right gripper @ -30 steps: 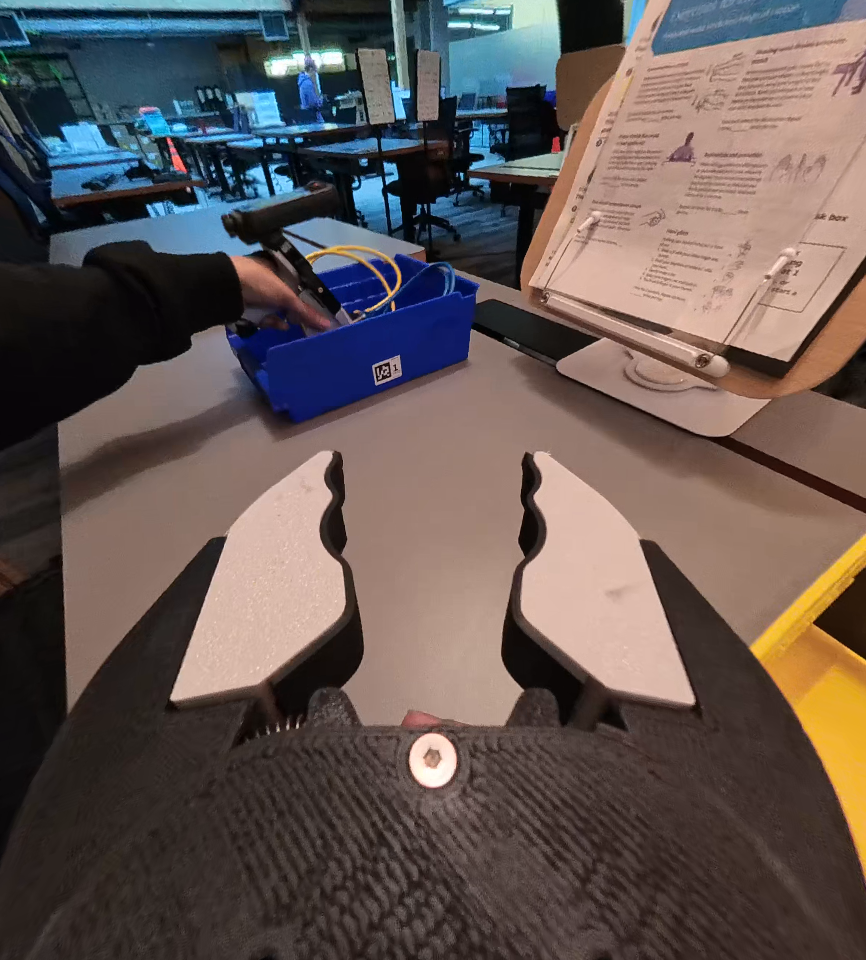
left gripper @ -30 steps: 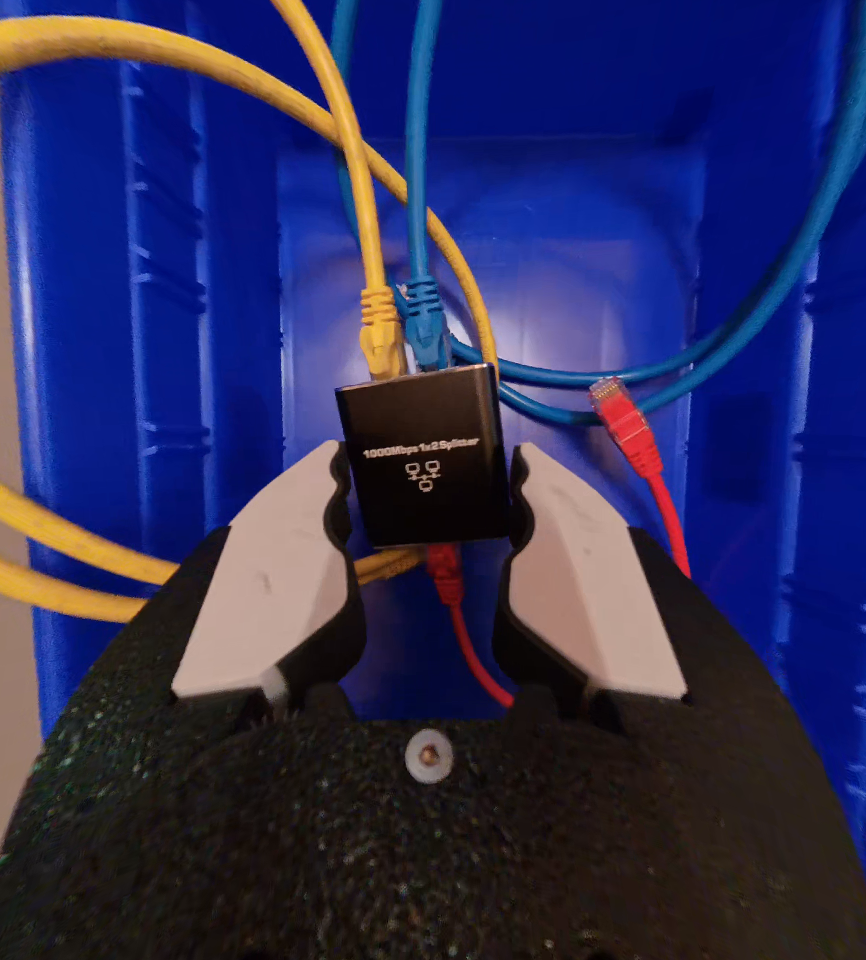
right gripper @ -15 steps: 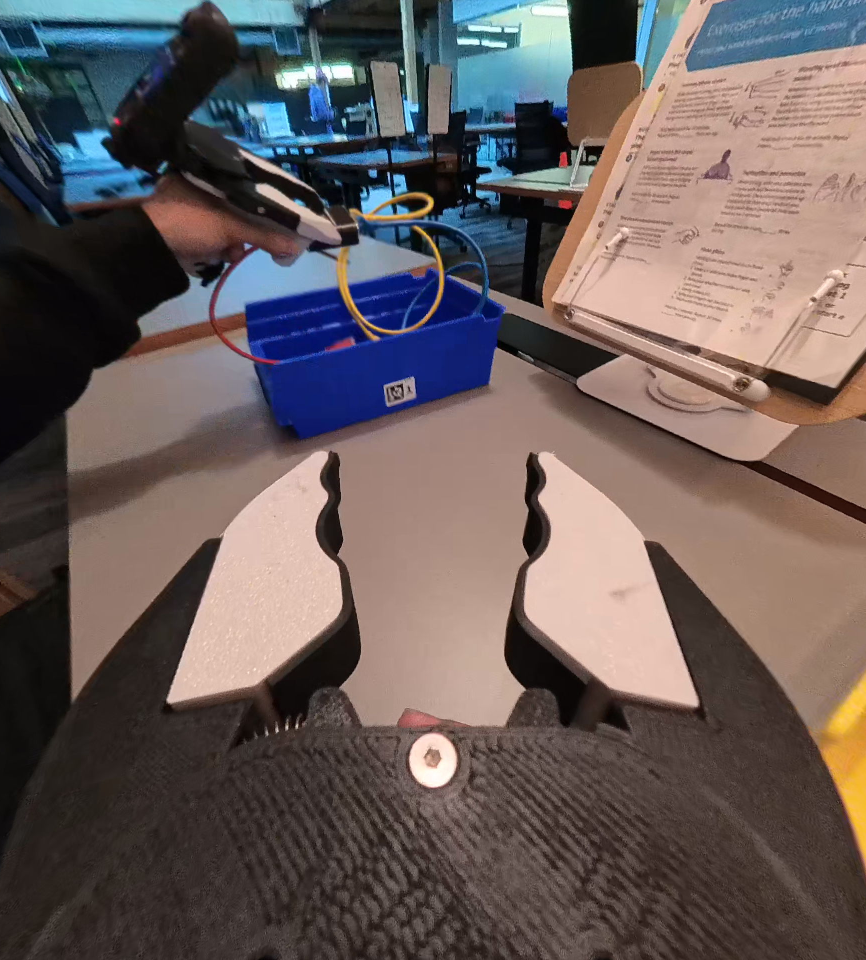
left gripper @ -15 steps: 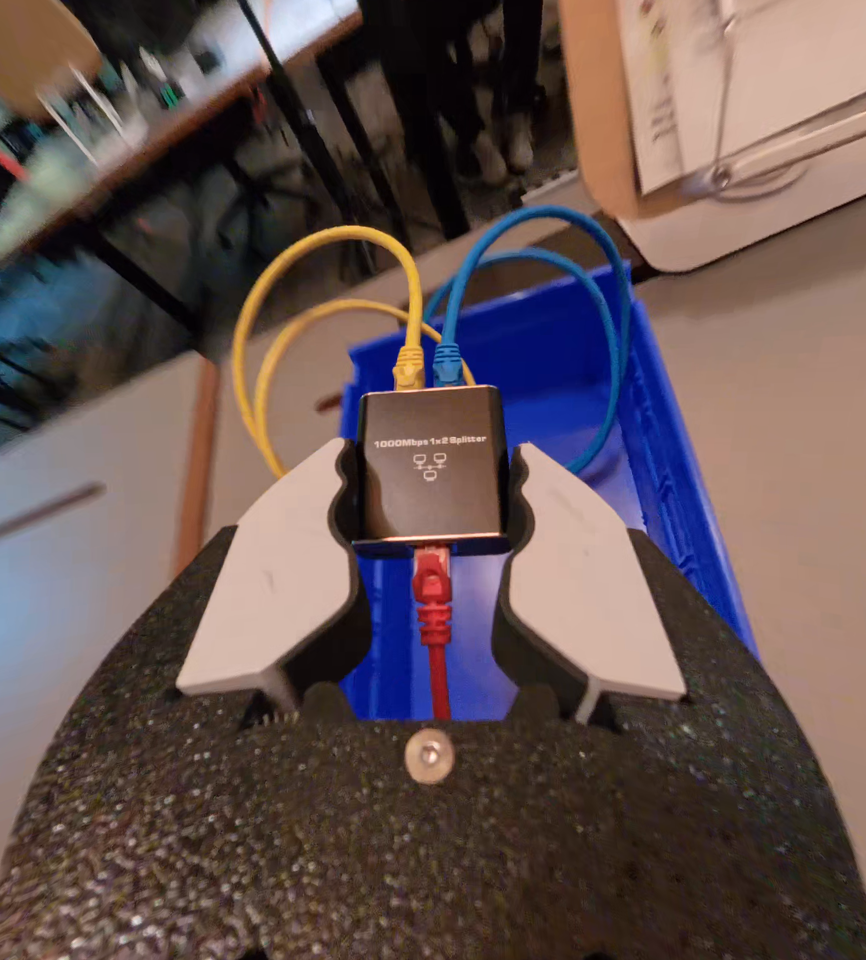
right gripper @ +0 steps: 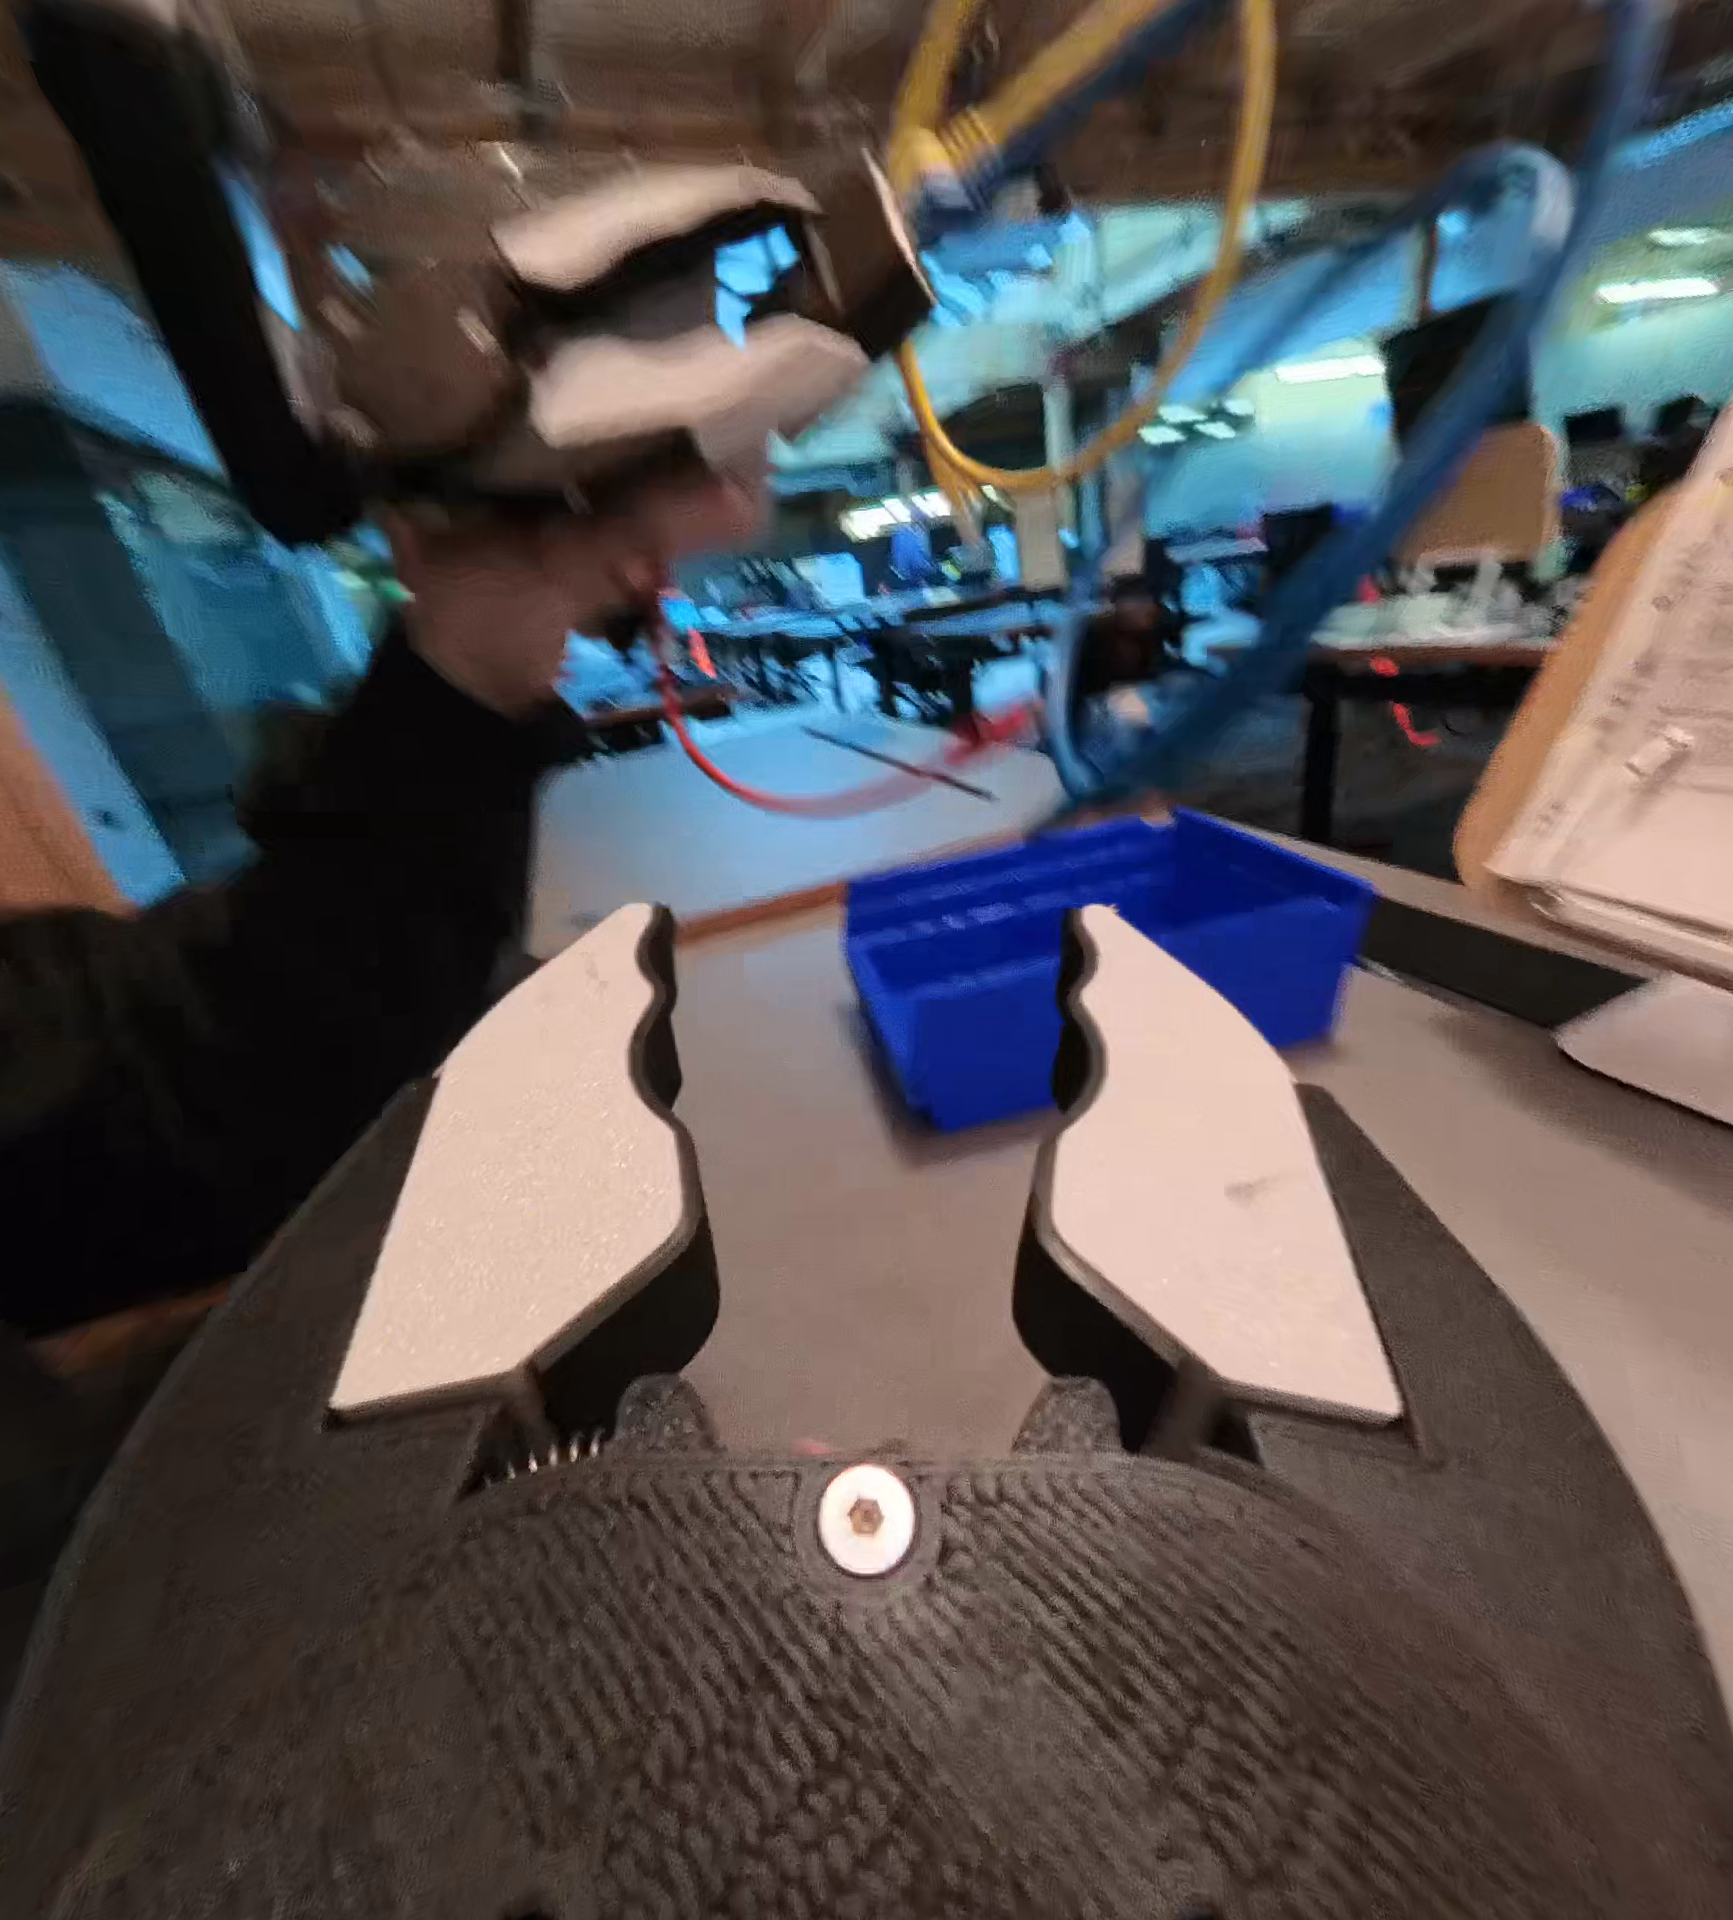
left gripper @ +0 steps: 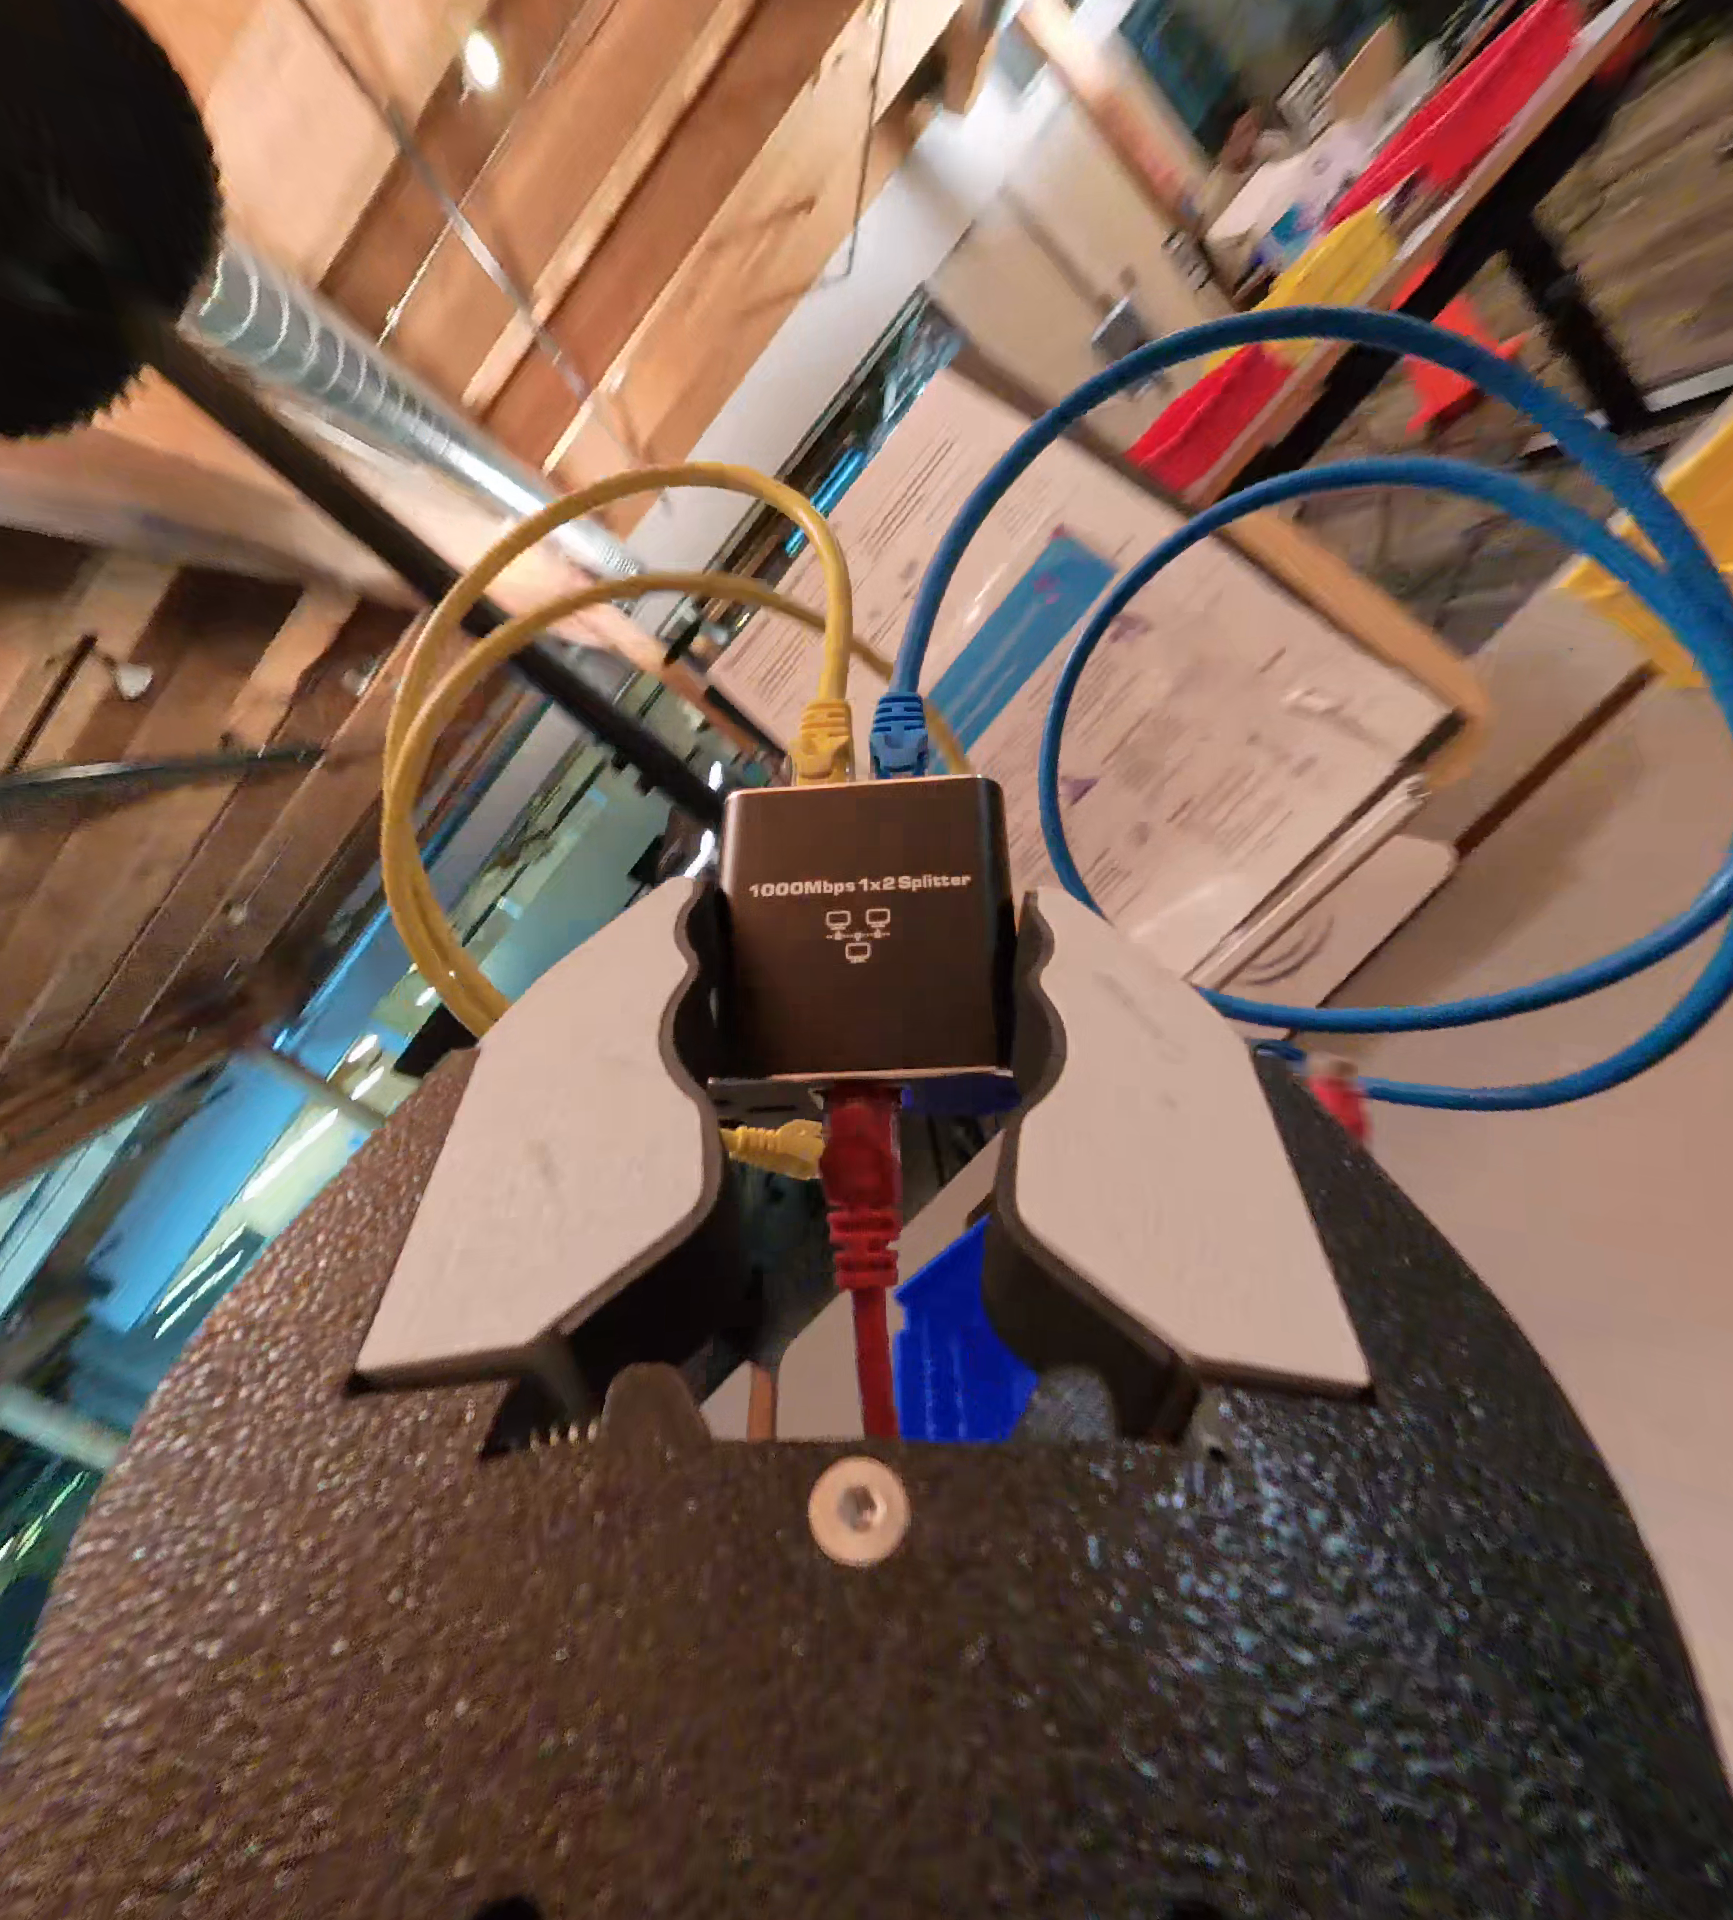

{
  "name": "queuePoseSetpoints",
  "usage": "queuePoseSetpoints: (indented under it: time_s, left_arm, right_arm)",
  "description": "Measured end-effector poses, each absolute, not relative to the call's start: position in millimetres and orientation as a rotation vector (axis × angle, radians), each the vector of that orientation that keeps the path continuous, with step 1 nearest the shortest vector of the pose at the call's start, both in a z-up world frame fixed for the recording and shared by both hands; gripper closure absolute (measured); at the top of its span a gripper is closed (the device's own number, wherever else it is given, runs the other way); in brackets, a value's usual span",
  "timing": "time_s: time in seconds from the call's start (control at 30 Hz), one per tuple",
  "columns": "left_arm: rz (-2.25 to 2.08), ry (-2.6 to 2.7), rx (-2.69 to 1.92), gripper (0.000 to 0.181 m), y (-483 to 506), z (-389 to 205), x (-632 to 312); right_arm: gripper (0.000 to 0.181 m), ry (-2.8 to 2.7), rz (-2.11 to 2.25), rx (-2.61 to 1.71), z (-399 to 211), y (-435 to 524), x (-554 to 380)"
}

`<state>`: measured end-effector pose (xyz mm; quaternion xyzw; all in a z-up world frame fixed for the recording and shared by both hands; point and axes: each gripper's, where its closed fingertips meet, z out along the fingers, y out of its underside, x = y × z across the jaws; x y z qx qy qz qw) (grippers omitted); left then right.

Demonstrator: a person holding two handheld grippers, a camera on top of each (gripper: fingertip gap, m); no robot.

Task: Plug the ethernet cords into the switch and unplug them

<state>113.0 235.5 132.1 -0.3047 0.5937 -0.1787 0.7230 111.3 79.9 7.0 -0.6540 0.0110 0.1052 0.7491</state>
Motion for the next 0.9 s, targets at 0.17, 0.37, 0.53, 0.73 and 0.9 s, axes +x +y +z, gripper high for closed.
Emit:
queuePoseSetpoints:
  time_s: [0.17, 0.37, 0.53, 0.73, 0.9]
  left_arm:
    - [-0.505, 1.382, -0.529, 0.127, 173, 78, 117]
    - [-0.434, 1.342, -0.244, 0.181, 118, 14, 108]
    - [-0.733, 1.669, -0.654, 0.181, 134, -80, 137]
    - [-0.910, 1.906, -1.015, 0.147, 173, -147, 156]
    - [-0.834, 2.112, -1.203, 0.116, 201, -212, 191]
  right_arm:
    - [0.133, -0.118, 0.363, -1.373, 37, 63, 44]
    - [0.117, 0.389, 0.442, -1.319, -16, 80, 130]
    - [0.121, 0.528, 0.744, -1.459, -94, 104, 150]
    - [0.127, 0.583, 0.721, -1.434, -107, 89, 174]
    - [0.127, 0.552, 0.711, -1.453, -108, 87, 175]
